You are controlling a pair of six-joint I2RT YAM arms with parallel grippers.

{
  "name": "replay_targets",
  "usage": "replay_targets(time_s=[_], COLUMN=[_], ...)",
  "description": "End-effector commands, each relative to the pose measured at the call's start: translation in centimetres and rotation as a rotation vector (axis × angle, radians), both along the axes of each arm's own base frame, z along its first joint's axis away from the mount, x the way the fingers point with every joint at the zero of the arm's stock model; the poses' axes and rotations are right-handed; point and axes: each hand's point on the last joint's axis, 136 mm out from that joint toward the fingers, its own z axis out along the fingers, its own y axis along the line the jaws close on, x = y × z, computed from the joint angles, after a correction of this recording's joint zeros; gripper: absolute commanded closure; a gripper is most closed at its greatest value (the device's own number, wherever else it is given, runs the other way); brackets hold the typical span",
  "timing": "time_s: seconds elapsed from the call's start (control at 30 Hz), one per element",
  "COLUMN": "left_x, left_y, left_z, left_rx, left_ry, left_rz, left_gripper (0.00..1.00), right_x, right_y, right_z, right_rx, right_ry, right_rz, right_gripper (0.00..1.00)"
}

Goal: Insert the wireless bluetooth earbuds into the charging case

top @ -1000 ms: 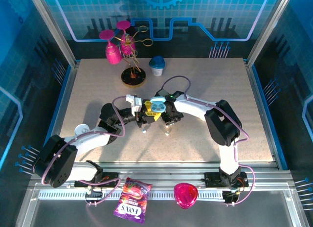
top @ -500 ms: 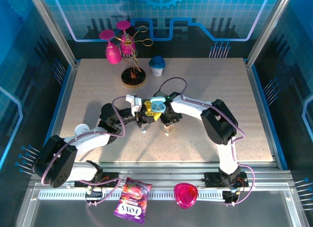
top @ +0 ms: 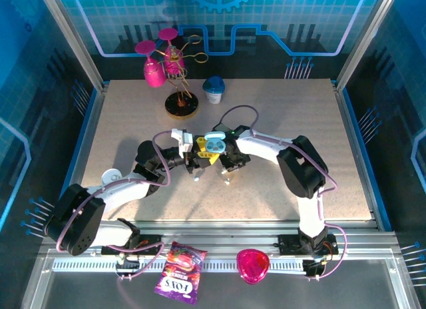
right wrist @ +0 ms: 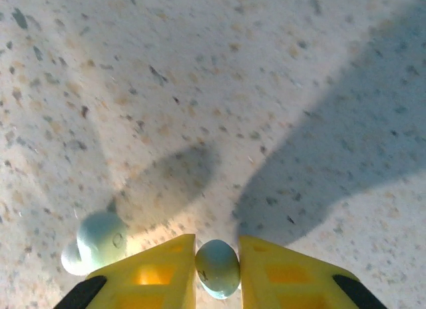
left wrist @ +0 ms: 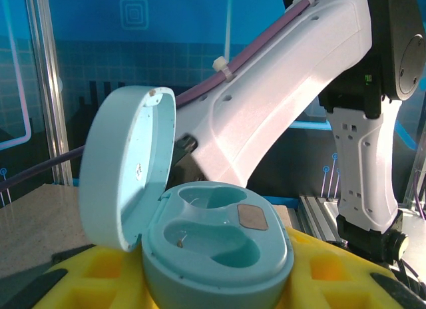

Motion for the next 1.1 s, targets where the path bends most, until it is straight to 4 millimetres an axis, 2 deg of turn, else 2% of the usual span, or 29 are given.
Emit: replay_targets(time_s=[0.0, 0.17, 0.33, 0.47, 0.63, 0.7, 0.73, 0.8, 0.97, 1.07], left_x=[-0.2, 0.1, 0.9, 1.5, 2.1, 2.2, 2.2, 2.2, 2.5, 2.7], left_y=[0.2, 0.1, -0.1, -0.3, -0.8, -0.8, -0.8, -0.8, -0.9, -1.1], left_z=[1.7, 1.5, 0.6, -0.4, -1.7, -2.0, -2.1, -2.6, -4.2, -5.2], left_rx=[-0.029, -0.032, -0.017, 0.001, 0.012, 0.011, 0.011, 0.015, 0.044, 0.053], left_ry=[-0.06, -0.048, -0.027, -0.005, 0.031, 0.044, 0.049, 0.06, 0.104, 0.12], left_rz=[-0.008, -0.008, 0.015, 0.018, 0.008, 0.006, 0.003, 0.003, 0.008, 0.008], left_gripper=[0.77, 0.77, 0.78, 0.78, 0.78, 0.78, 0.78, 0.78, 0.78, 0.78], right_x=[0.4, 0.1, -0.7, -1.5, -2.5, -2.3, -2.7, -2.7, -3.0, -3.3], right_y=[-0.4, -1.2, -1.4, -1.8, -2.2, -2.1, -2.2, -2.3, -2.5, -2.3], right_z=[3.1, 5.5, 8.9, 10.7, 11.4, 12.1, 11.5, 11.7, 12.4, 13.5], right_rx=[0.16, 0.382, 0.697, 0.867, 0.932, 0.987, 1.009, 1.042, 1.082, 1.111], right_ry=[-0.025, -0.018, 0.009, 0.044, 0.083, 0.082, 0.103, 0.114, 0.126, 0.119], right_rz=[-0.056, -0.13, -0.218, -0.274, -0.314, -0.344, -0.366, -0.386, -0.389, -0.364], right_gripper=[0.8, 0.79, 0.79, 0.83, 0.82, 0.82, 0.82, 0.82, 0.82, 0.82])
